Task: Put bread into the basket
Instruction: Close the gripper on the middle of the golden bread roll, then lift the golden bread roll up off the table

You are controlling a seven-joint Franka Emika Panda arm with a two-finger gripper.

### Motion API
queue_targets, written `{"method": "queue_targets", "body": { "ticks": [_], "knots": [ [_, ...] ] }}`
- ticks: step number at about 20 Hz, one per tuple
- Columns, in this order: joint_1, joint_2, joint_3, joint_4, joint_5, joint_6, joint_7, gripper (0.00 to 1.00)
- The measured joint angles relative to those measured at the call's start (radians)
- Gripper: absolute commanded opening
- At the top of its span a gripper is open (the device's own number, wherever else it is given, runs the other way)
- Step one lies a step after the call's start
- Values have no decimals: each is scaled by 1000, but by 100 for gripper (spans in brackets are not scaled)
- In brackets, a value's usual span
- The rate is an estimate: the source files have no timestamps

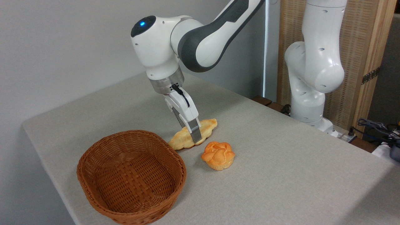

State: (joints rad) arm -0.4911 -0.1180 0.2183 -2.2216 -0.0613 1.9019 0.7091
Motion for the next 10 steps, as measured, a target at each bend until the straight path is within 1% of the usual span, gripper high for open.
{"method": "queue_targets", "body": {
  "ticks": [10],
  "knots": [
    [0, -3, 0, 5, 0, 0, 0, 51]
  ]
}}
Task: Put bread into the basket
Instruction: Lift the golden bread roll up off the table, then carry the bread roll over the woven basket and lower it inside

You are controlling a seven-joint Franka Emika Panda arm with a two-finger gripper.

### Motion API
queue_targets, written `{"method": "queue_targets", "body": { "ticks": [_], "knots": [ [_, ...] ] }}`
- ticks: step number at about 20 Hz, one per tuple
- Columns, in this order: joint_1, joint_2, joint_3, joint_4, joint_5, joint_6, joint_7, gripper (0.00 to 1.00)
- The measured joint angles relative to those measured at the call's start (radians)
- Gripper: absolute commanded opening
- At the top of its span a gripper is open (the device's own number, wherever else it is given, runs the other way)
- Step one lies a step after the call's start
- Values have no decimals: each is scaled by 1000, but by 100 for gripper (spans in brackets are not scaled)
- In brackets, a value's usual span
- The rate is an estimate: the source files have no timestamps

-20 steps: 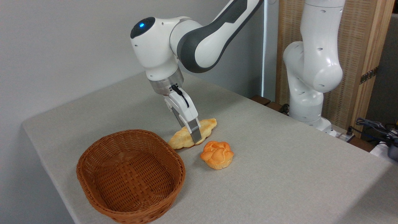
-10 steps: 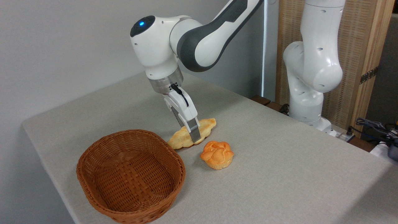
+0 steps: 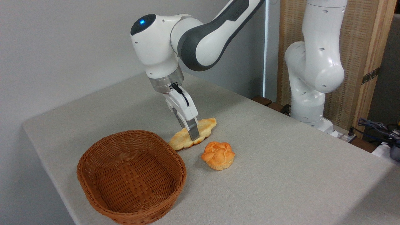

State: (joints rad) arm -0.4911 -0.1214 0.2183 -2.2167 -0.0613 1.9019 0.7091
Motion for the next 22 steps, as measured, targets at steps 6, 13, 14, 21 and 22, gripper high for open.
{"method": "queue_targets", "body": {
  "ticks": [6, 13, 14, 21, 22],
  "knots": [
    [0, -42, 0, 38, 0, -1, 0, 51],
    [-4, -101, -17, 56, 0, -105, 0, 52],
    [-4, -112, -17, 56, 0, -116, 0, 52],
    [-2, -138, 5, 116, -4, -53, 0, 56],
    [-1, -136, 14, 118, -5, -16, 0, 56]
  ]
}}
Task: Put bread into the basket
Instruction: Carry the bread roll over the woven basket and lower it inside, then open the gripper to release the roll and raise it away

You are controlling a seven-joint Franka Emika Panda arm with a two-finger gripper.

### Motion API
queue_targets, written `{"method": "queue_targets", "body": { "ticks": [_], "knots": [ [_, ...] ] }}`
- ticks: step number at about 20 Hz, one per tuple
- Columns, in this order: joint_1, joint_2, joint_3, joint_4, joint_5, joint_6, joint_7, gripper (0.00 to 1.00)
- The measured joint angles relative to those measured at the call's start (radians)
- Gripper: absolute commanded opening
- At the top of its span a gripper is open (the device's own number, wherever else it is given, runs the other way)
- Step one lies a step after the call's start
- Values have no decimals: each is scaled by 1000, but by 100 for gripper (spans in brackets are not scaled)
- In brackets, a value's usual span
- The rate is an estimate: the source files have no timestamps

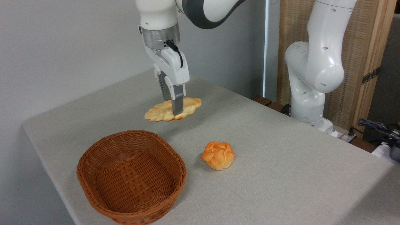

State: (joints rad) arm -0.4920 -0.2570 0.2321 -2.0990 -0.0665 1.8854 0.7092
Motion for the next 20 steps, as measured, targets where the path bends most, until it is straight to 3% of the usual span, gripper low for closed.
{"method": "queue_targets", "body": {
  "ticks": [4, 7, 8, 9, 10, 20],
  "knots": [
    [3, 38, 33, 0, -52, 159, 0, 56],
    [4, 82, 78, 13, -123, 257, 4, 58],
    [4, 98, 89, 25, -147, 272, 5, 63],
    [4, 115, 97, 40, -167, 278, 6, 77],
    [4, 132, 102, 54, -181, 281, 6, 99],
    [6, 278, 106, 122, -214, 365, 5, 100]
  ]
}}
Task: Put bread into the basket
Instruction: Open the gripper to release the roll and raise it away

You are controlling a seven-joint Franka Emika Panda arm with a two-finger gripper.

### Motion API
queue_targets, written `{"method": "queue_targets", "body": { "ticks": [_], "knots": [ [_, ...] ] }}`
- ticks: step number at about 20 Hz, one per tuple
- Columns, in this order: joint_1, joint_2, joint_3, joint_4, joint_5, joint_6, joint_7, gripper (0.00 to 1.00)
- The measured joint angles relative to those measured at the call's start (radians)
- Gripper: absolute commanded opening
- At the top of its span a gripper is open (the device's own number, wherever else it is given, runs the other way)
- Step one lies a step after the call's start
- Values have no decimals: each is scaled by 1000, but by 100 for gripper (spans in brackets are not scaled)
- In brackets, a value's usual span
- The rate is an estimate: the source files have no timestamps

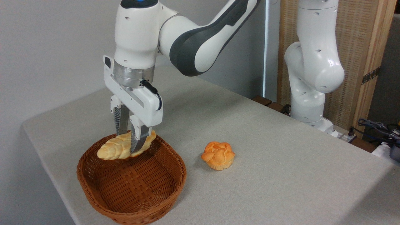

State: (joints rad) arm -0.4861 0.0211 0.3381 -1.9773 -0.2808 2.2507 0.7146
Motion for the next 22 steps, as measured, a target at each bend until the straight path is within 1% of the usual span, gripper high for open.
{"method": "queue_targets", "body": {
  "ticks": [13, 17, 19, 22],
  "knots": [
    [1, 8, 2, 16, -2, 0, -1, 100],
    [3, -8, 30, 26, -2, -20, -2, 100],
    [6, -29, 36, 26, 16, -71, -2, 100],
    [9, -60, 38, 26, 79, -149, -2, 100]
  ]
}}
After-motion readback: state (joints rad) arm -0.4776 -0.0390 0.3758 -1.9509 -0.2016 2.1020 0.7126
